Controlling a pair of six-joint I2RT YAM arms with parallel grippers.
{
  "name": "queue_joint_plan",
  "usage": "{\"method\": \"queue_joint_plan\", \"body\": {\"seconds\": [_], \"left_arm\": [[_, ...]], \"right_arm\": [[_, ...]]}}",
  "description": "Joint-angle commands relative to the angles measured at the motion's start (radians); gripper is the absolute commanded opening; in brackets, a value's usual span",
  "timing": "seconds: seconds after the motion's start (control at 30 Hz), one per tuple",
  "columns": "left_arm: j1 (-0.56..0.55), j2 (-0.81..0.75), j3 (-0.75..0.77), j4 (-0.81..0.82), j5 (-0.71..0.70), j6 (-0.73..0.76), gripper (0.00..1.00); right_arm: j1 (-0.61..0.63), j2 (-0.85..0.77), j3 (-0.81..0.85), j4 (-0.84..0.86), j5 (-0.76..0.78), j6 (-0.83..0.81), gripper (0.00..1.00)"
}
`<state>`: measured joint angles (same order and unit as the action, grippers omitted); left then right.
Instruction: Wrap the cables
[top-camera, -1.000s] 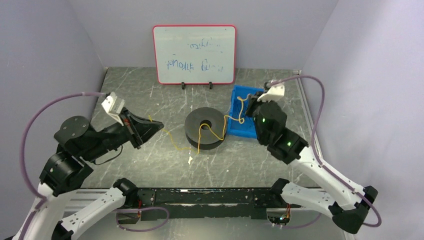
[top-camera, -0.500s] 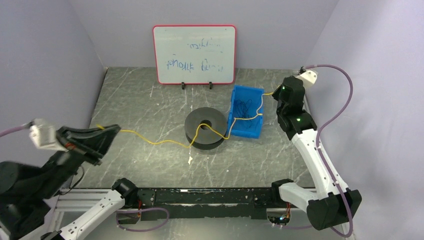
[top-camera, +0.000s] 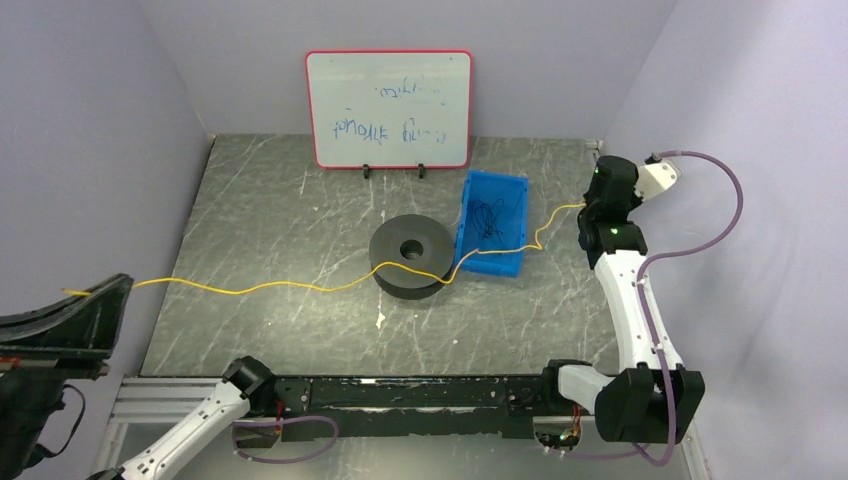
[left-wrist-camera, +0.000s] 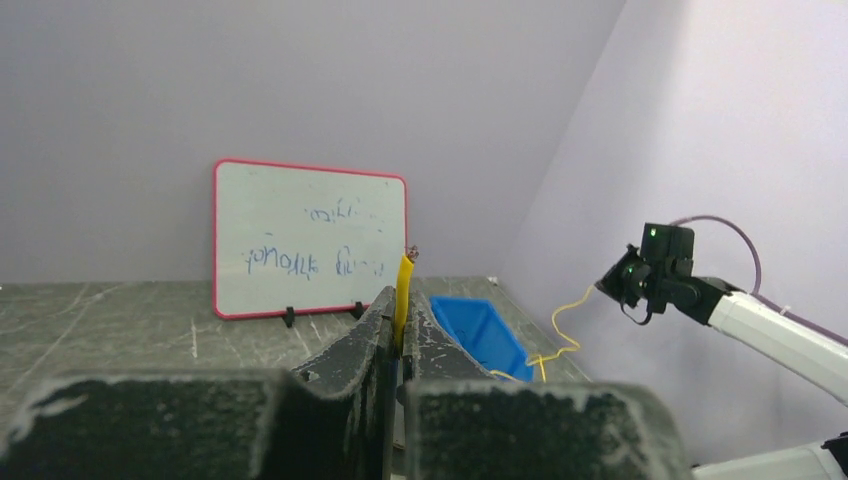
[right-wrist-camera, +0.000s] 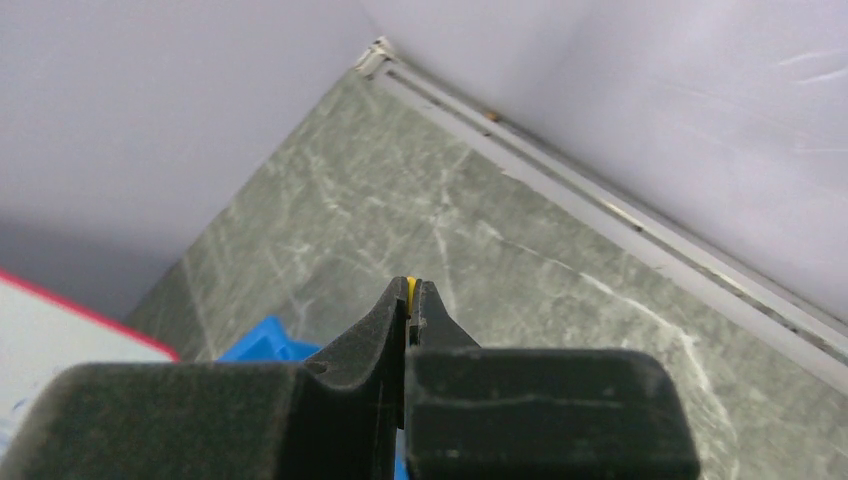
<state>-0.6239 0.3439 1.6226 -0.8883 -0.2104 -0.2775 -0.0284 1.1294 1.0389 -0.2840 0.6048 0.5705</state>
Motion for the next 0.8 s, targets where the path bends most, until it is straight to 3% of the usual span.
{"method": "queue_joint_plan", "body": {"seconds": [0.0,0.27,0.77], "left_arm": [[-0.006,-0.028,0.069,-0.062,-0.052,0.038,0.07],[-0.022,-0.040,0.193,-0.134,-0.080,0.059,0.07],[-0.118,-0.089,0.417,-0.280,-0.124,0.000,0.07]], "right_arm": [[-0.057,0.012,-0.019,-0.032,0.097,0.066,0.00],[-0.170,0.042,-0.089,-0.101,0.111,0.195,0.00],[-0.409,0.120,-0.269,-0.072,-0.071,0.295,0.00]]}}
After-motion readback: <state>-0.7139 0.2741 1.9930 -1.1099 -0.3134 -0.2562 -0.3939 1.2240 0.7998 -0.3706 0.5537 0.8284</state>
